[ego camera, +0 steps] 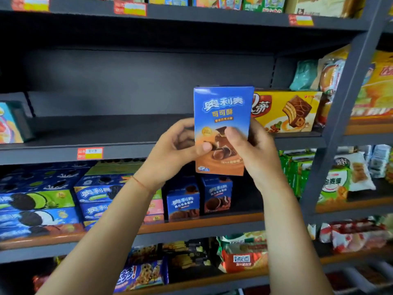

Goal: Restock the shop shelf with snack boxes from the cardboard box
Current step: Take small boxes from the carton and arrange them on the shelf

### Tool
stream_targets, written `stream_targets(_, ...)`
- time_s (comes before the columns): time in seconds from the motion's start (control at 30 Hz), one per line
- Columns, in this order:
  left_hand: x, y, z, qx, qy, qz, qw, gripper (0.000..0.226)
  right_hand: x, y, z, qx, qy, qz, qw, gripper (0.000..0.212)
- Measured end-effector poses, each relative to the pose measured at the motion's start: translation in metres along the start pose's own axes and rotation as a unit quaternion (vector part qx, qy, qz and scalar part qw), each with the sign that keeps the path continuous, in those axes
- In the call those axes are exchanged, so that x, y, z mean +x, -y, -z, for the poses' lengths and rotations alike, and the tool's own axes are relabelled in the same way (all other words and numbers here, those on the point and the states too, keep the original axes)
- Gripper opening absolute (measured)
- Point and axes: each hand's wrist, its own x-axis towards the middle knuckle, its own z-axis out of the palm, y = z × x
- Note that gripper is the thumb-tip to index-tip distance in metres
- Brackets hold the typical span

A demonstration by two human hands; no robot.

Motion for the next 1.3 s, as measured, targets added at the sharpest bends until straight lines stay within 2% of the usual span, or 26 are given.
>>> stream_targets(0.07, -0.008, 0.023, -0.011, 0.031, 0.029, 0.04, 0.998, 0.045, -0.013, -0.007, 0.028, -0.025, 0.077, -0.038, 0.996, 0.033)
stream_targets(0.13, -0.011, 0.048, -0.02, 0.154, 0.082, 0.082, 0.981, 0.042, -0.021, -0.028, 0.056, -0.063, 0.129, -0.098, 0.985, 0.037)
stream_targets(0.17, -0.01, 0.06, -0.022, 0.236, 0.112, 0.101, 0.96, 0.039, -0.024, -0.042, 0.069, -0.093, 0.141, -0.127, 0.977, 0.037)
stream_targets(0.23, -0.005, 0.081, -0.026, 0.422, 0.121, 0.118, 0.891, 0.032, -0.028, -0.074, 0.091, -0.147, 0.13, -0.165, 0.967, 0.035)
stream_targets(0.3, 0.004, 0.099, -0.03, 0.548, 0.078, 0.09, 0.828, 0.028, -0.03, -0.103, 0.107, -0.164, 0.082, -0.184, 0.966, 0.034)
stream_targets(0.37, 0.017, 0.118, -0.034, 0.598, 0.078, 0.069, 0.795, 0.036, -0.03, -0.127, 0.116, -0.16, 0.018, -0.188, 0.969, 0.036)
stream_targets(0.43, 0.031, 0.135, -0.038, 0.652, 0.12, 0.092, 0.743, 0.055, -0.028, -0.151, 0.122, -0.154, -0.02, -0.192, 0.969, 0.039)
stream_targets(0.5, 0.043, 0.149, -0.04, 0.682, 0.154, 0.129, 0.703, 0.073, -0.024, -0.173, 0.126, -0.153, -0.017, -0.201, 0.968, 0.042)
stream_targets(0.53, 0.048, 0.155, -0.04, 0.682, 0.167, 0.146, 0.697, 0.079, -0.022, -0.183, 0.127, -0.15, -0.005, -0.214, 0.965, 0.044)
stream_targets(0.67, 0.056, 0.172, -0.036, 0.654, 0.195, 0.197, 0.704, 0.09, -0.017, -0.209, 0.132, -0.187, 0.073, -0.282, 0.938, 0.045)
stream_targets(0.73, 0.055, 0.176, -0.032, 0.632, 0.189, 0.197, 0.726, 0.09, -0.019, -0.219, 0.135, -0.182, 0.087, -0.295, 0.934, 0.054)
stream_targets(0.83, 0.055, 0.173, -0.026, 0.601, 0.191, 0.197, 0.751, 0.092, -0.018, -0.21, 0.131, -0.196, 0.089, -0.282, 0.935, 0.05)
stream_targets(1.1, 0.051, 0.166, -0.029, 0.619, 0.204, 0.175, 0.738, 0.09, -0.024, -0.194, 0.119, -0.199, 0.101, -0.296, 0.929, 0.062)
stream_targets(1.2, 0.047, 0.158, -0.031, 0.608, 0.199, 0.157, 0.753, 0.093, -0.029, -0.172, 0.111, -0.246, 0.055, -0.255, 0.933, 0.079)
stream_targets(1.27, 0.039, 0.148, -0.033, 0.561, 0.15, 0.109, 0.807, 0.081, -0.037, -0.148, 0.091, -0.291, -0.054, -0.163, 0.941, 0.076)
stream_targets(1.3, 0.031, 0.142, -0.033, 0.524, 0.104, 0.069, 0.842, 0.067, -0.041, -0.137, 0.075, -0.291, -0.103, -0.092, 0.947, 0.063)
